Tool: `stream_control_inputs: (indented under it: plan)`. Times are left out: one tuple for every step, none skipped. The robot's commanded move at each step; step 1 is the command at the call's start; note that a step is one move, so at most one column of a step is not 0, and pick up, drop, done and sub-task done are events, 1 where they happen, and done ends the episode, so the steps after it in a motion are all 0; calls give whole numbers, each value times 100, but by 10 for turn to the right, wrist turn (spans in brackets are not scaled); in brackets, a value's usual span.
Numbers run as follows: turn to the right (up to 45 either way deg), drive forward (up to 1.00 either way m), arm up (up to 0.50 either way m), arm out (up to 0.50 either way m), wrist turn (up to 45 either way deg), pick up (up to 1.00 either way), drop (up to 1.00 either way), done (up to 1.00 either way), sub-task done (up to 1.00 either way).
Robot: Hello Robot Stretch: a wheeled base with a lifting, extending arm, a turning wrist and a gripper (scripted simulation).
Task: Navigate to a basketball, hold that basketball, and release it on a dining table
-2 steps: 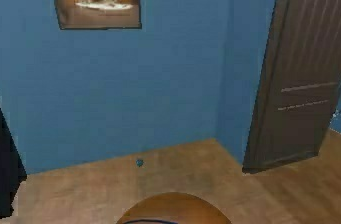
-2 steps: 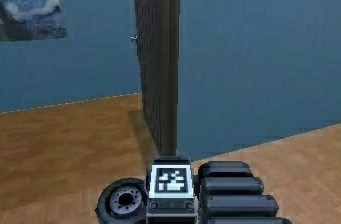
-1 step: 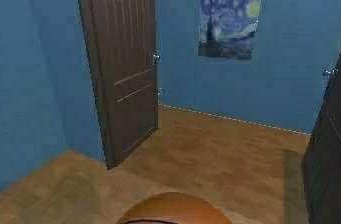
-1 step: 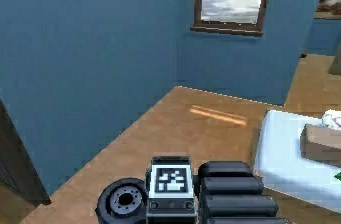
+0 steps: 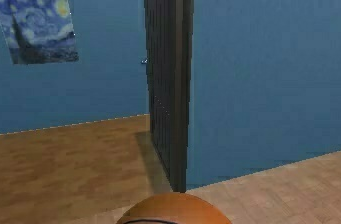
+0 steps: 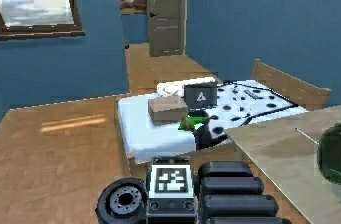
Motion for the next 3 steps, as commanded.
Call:
stream_control_inputs:
  plan:
    - [150, 0, 0, 0, 0, 0, 0, 0, 0]
    - [-450, 0, 0, 0, 0, 0, 0, 0, 0]
    - [-450, 0, 0, 0, 0, 0, 0, 0, 0]
